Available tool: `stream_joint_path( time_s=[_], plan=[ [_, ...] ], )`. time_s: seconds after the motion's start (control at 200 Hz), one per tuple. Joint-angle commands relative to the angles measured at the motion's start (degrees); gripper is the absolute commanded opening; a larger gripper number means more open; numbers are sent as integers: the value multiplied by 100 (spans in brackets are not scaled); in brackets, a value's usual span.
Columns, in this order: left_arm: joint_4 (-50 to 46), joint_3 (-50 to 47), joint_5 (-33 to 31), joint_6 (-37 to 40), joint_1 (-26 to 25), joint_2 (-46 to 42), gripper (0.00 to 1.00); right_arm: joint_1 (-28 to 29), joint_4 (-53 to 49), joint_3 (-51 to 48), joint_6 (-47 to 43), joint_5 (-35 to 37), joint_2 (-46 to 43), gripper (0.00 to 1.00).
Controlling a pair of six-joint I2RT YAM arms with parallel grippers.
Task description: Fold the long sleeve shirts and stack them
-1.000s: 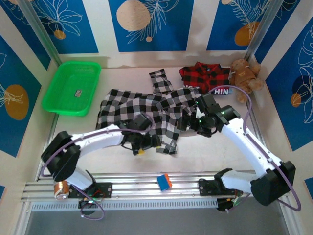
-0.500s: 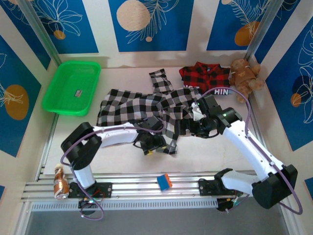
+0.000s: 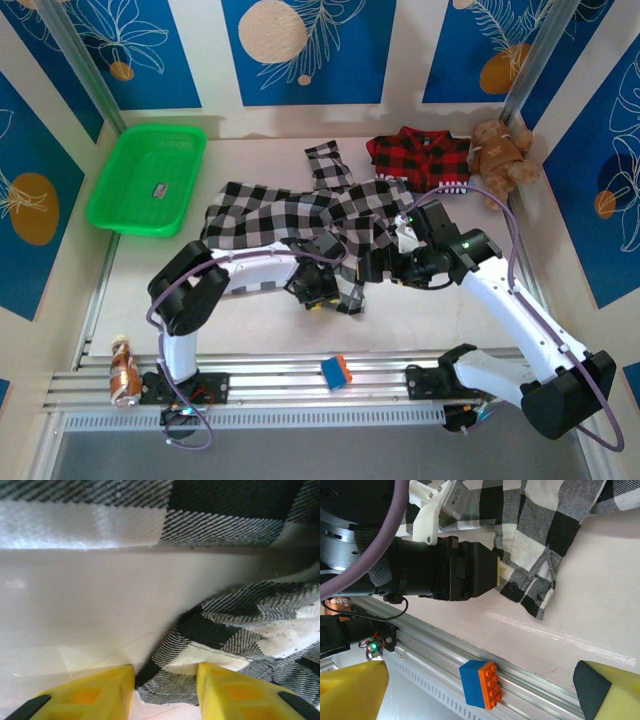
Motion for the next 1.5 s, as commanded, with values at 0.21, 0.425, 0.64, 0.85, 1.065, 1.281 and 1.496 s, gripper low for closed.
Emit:
stream_joint_path(
  time_s=[0.21, 0.425, 0.64, 0.85, 1.065, 1.281, 1.496],
  plan=[
    [-768, 621, -425, 979, -41, 669, 9, -14, 217, 78, 86, -315, 17, 96],
    [-1414, 1106, -745, 1759, -29, 592, 0, 15, 301, 117, 113, -289, 110, 97],
    [-2322, 1318, -1290, 2787, 106, -199, 0, 4, 287, 154, 105, -59, 91, 99],
    [-3437, 1506, -1946, 3675, 471, -1029, 0, -5, 283, 299, 39, 2, 288, 99],
    [-3845, 1442, -2040, 4396, 755, -1447, 0, -14, 266, 594, -86, 55, 637, 99],
    [-4052, 1383, -2301, 4687, 1098, -1679, 0, -12, 278, 801, -164, 82, 957, 99],
    [-4125, 1383, -2494, 5110, 1445, -1624, 0, -13, 347, 884, -219, 72, 1243, 99]
  ],
)
